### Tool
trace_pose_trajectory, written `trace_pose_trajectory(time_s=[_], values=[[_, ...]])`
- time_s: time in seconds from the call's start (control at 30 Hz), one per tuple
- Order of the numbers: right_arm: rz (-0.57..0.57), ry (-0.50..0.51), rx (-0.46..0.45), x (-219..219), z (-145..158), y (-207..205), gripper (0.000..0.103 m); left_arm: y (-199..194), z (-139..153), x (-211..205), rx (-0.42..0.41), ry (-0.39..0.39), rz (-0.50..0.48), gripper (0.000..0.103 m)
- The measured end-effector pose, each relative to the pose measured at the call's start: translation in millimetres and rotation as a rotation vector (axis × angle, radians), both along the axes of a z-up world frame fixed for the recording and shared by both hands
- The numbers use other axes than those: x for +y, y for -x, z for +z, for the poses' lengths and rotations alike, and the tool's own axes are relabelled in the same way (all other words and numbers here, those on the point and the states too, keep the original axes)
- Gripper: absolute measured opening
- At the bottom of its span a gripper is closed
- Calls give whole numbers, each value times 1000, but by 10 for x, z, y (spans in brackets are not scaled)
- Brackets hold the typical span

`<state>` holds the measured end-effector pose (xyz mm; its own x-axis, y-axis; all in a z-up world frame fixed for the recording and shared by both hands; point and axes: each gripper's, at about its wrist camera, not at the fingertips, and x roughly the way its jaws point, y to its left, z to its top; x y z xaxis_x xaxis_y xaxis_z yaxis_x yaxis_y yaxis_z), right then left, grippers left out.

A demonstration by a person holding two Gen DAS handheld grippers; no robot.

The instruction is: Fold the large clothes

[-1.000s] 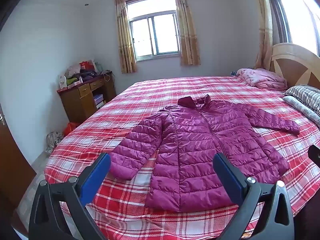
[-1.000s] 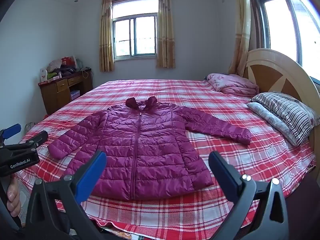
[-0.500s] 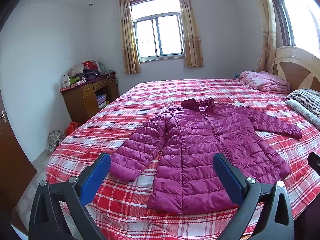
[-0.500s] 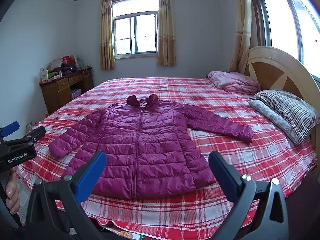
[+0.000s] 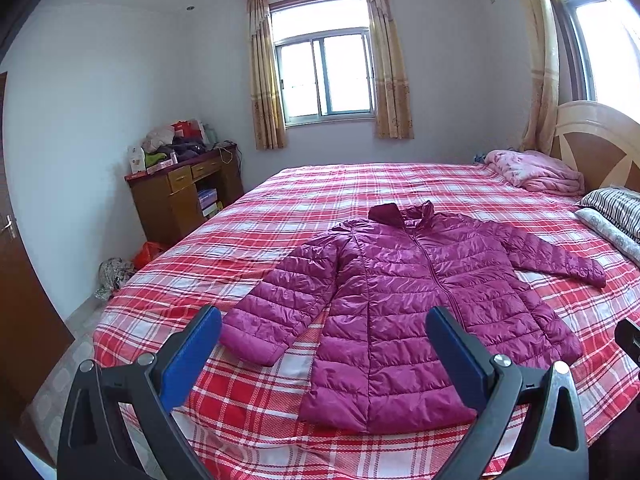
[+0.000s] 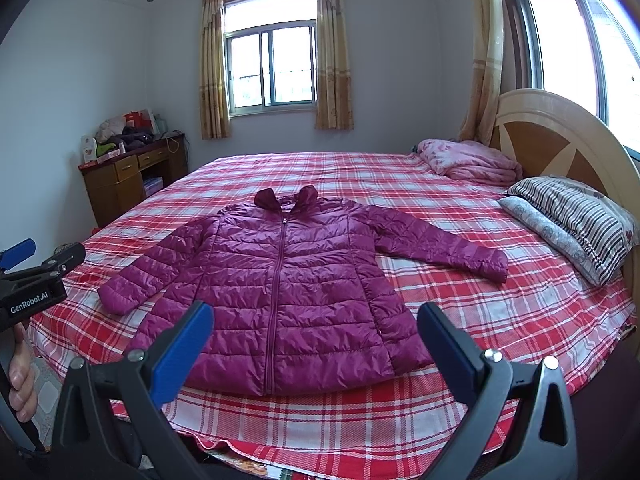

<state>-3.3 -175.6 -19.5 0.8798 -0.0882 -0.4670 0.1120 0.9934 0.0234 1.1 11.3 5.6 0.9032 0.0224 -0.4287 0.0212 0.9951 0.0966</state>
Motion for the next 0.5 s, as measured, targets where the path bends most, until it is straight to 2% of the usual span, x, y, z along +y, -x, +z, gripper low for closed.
trace_pose_trajectory(time_s=[0.5], values=[[1,-3,3,0,-5,-4,103,-14,-6,-9,1,-1,-1,102]])
